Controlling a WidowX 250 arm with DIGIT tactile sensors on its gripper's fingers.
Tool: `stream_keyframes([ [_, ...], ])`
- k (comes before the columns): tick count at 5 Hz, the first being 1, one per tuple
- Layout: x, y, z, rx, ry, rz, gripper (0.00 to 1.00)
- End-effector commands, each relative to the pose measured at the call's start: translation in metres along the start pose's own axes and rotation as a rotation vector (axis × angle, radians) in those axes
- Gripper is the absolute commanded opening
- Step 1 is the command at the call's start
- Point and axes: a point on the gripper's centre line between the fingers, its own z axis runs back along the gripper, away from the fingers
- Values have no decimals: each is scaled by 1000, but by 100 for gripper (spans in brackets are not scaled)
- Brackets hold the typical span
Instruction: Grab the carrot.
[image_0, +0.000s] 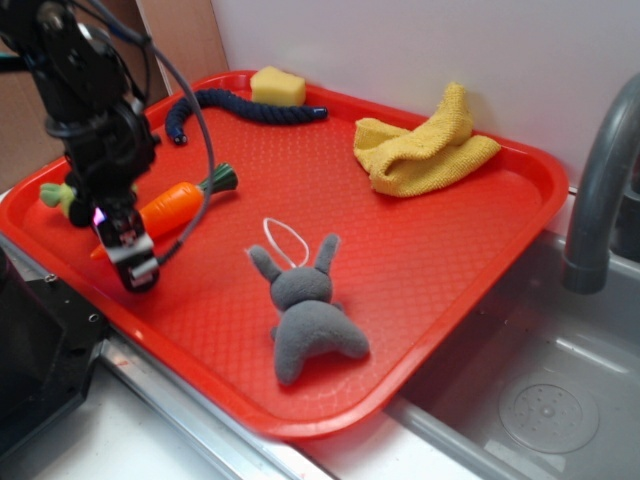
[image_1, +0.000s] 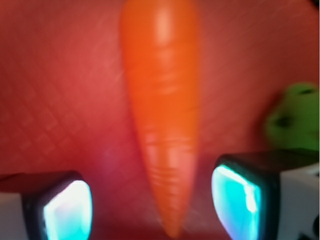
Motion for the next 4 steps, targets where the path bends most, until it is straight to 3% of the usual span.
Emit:
stream_keyframes([
  [1, 12, -6, 14, 31, -13, -4, 0],
  [2, 26, 4, 59, 68, -35, -5, 0],
  [3, 65, 39, 111, 87, -66, 3, 0],
  [4, 101, 52, 138, 107, -97, 21, 0],
])
